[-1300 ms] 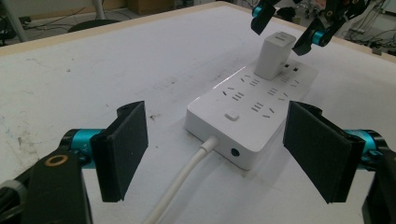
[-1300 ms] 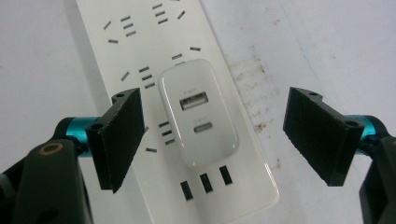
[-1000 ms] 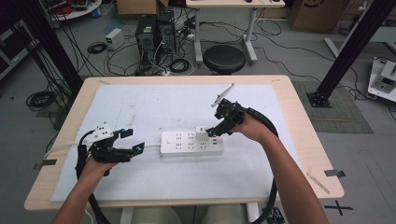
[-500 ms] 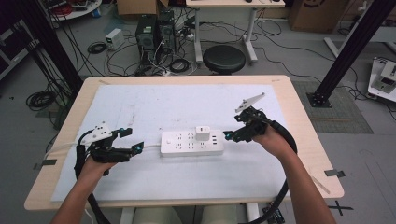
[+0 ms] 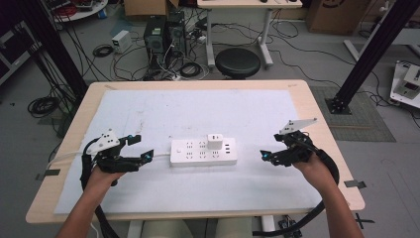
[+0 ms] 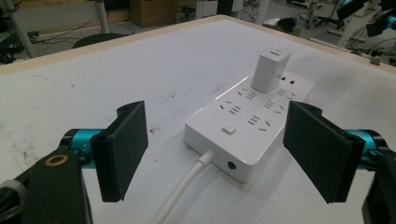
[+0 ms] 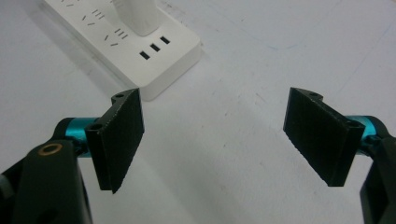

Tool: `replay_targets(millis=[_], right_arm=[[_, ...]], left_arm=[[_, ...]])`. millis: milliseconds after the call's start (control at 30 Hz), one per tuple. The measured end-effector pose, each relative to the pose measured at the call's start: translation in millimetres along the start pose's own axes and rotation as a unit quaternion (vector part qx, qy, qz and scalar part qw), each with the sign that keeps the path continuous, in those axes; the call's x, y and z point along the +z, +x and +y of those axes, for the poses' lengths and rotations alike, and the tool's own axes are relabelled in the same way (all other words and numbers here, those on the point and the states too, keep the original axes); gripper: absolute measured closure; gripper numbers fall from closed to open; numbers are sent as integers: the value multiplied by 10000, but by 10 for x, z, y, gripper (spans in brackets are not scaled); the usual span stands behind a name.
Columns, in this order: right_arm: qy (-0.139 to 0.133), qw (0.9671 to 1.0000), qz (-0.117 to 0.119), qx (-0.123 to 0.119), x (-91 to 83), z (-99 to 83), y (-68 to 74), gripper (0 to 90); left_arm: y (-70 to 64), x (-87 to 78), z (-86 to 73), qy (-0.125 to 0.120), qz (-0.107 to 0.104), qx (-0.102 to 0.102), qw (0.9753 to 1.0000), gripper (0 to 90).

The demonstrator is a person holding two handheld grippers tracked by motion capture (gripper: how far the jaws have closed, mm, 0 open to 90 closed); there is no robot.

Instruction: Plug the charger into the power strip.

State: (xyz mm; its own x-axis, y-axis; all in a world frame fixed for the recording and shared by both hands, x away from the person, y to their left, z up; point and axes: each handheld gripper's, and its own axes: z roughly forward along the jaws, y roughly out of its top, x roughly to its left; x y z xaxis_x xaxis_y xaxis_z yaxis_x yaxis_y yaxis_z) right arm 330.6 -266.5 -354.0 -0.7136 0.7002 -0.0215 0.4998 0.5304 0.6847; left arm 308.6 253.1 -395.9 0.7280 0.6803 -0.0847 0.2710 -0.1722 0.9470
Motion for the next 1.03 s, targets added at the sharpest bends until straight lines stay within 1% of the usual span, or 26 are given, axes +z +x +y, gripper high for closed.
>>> replay_targets(millis=[100,300,400,467,567,600,633,767,900,1033], right_arm=[[-51,9999,-60,104,-29,-101,23,207],[-75,9998,-140,154,-41,-167,43,207],[-107,9997,-169,151,-50,-184,40,207],[-118,9996,-173,212,-59,-197,42,207],[-135,9996,-196,177,-57,-210,37,207],[-121,9995,-189,199,-58,-213,42,207],[-115,9996,-201,162,-56,-217,42,207],[-135,9995,-213,186,-48,-220,50,207],[-128,9996,-201,141,-33,-223,62,207],[-137,9995,-203,175,-25,-231,70,207]], left_arm=[[-13,-20,0,-19,13,44,10000,221],[-23,-35,8,-43,24,61,10000,221],[-29,-38,7,-50,14,75,10000,221],[-32,-39,2,-46,23,81,10000,221],[-35,-39,-4,-41,25,50,10000,221],[-35,-39,-6,-41,19,39,10000,221],[-35,-39,-6,-41,18,39,10000,221],[-34,-41,-5,-43,18,52,10000,221],[-36,-43,-10,-42,11,48,10000,221],[-33,-45,-24,-70,18,18,10000,221]])
